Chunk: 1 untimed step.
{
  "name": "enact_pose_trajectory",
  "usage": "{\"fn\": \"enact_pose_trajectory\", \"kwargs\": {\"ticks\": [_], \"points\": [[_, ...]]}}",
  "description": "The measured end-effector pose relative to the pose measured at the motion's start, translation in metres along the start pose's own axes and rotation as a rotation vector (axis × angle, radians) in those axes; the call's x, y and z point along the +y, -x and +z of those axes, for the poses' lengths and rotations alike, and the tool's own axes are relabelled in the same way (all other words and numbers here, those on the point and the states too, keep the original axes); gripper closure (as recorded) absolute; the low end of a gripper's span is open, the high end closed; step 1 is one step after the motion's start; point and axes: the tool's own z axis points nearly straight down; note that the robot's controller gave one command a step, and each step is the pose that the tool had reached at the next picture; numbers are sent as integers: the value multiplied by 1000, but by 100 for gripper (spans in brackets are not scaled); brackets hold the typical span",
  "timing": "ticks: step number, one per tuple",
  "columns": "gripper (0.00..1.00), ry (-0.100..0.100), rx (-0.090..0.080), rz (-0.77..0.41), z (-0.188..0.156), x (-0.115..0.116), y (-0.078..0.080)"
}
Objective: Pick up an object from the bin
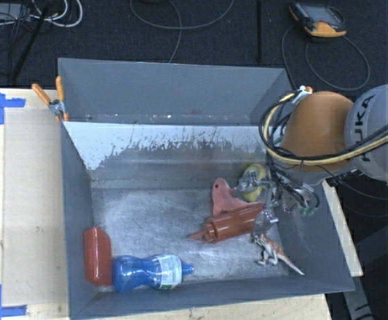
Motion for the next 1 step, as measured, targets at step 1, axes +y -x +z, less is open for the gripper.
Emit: {"fn": "enact_pose_trajectory", "kwargs": {"ticks": [1], "points": [[0,-1,-6,-25,66,18,-19]]}}
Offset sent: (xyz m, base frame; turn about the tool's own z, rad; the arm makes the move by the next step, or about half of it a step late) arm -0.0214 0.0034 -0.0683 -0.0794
